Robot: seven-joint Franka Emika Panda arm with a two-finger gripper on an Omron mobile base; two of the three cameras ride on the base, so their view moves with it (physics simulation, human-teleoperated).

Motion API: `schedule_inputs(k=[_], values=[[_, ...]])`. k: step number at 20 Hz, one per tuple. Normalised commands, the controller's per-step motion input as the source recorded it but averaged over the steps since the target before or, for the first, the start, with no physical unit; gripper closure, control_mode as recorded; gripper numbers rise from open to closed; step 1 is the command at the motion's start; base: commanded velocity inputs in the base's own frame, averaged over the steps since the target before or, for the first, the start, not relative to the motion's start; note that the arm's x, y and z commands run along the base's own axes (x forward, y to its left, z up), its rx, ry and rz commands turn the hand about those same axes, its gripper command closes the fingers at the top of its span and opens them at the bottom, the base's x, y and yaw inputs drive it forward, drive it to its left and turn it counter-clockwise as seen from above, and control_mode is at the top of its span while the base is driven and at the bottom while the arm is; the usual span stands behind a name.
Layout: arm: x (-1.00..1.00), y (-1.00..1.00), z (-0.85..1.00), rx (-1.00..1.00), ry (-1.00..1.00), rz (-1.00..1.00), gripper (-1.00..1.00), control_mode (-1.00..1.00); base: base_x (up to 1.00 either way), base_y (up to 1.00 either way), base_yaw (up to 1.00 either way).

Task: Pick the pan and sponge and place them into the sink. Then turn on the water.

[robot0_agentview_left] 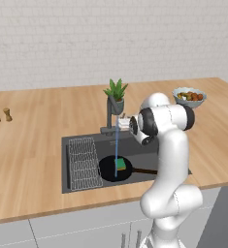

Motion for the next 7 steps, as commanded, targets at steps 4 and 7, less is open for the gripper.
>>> schedule_inputs(k=[4, 7], values=[[-0.49, -1.00, 0.12, 0.22, -0.02, -0.02, 1.00, -1.00, 0.00, 0.00, 0.00], [-0.73, -1.00, 0.22, 0.28, -0.11, 0.06, 1.00, -1.00, 0.00, 0.00, 0.00]])
